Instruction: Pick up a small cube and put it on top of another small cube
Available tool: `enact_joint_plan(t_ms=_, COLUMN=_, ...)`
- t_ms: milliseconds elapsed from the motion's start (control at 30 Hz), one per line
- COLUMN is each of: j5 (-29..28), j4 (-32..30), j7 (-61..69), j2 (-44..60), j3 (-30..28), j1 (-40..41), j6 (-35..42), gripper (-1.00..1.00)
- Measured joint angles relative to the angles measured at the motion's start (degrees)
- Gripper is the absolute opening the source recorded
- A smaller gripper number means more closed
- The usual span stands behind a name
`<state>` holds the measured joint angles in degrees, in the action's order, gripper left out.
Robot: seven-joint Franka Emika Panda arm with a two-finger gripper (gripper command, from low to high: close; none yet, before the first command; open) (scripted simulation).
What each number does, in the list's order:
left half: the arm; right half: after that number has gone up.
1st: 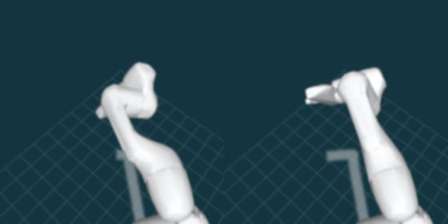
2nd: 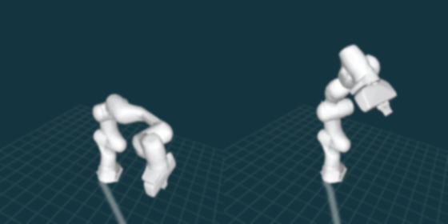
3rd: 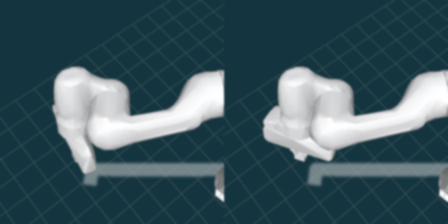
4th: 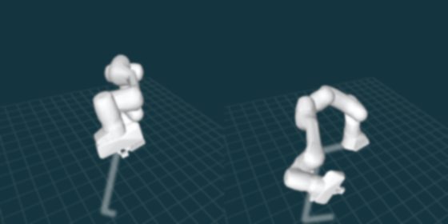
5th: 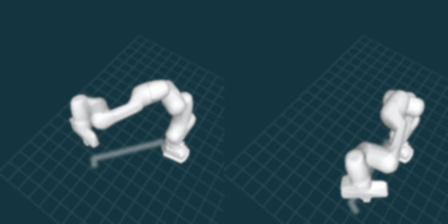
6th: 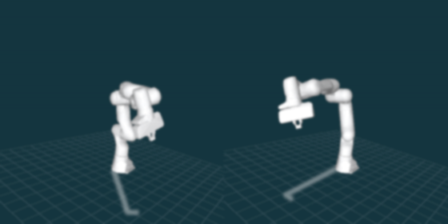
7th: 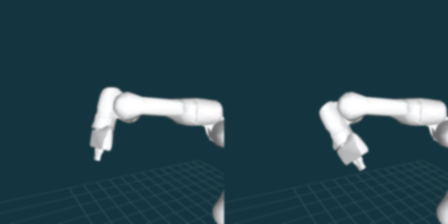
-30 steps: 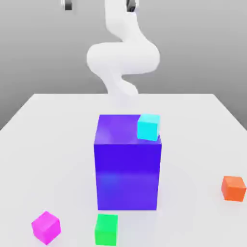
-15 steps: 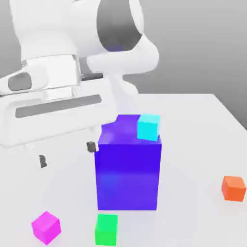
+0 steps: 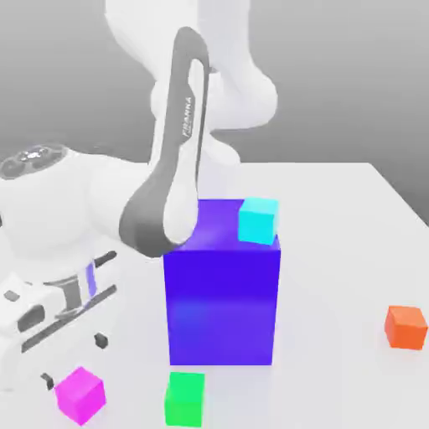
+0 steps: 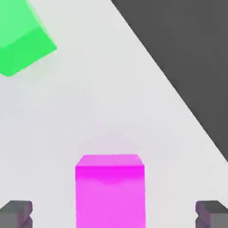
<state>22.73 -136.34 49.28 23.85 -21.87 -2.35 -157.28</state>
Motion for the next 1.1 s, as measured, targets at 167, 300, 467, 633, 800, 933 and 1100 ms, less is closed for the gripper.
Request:
enact_joint_plan(t_ms=167, j5=2.8, j4=1.0, j7=2.3, j2=3.8, j3=3.2, j1=2.6, j6=-2.7, gripper=-1.00)
enact_joint_plan(t_ms=300, j5=3.1, j4=1.1, j7=2.5, j2=4.1, j3=3.4, j1=2.8, j6=-2.9, gripper=-1.00)
enact_joint_plan(t_ms=467, j5=-4.1, j4=-1.1, j7=-2.5, j2=-4.1, j3=-2.3, j1=-1.9, j6=3.0, gripper=-1.00)
enact_joint_plan(t_ms=633, j5=-5.3, j4=2.2, j7=3.3, j2=-2.4, j3=3.3, j1=-4.5, j6=4.2, gripper=-1.00)
enact_joint_plan(t_ms=800, j5=-5.7, j4=6.1, j7=10.3, j2=0.3, j3=10.2, j1=-6.8, j6=4.7, gripper=-1.00)
enact_joint_plan(t_ms=933, j5=-6.0, j4=7.4, j7=17.9, j2=1.4, j3=14.4, j1=-6.5, j6=5.7, gripper=-1.00)
enact_joint_plan(t_ms=1100, j5=-6.5, j4=7.1, j7=28.8, j2=1.7, j3=18.3, j1=-4.1, j6=7.2, gripper=-1.00)
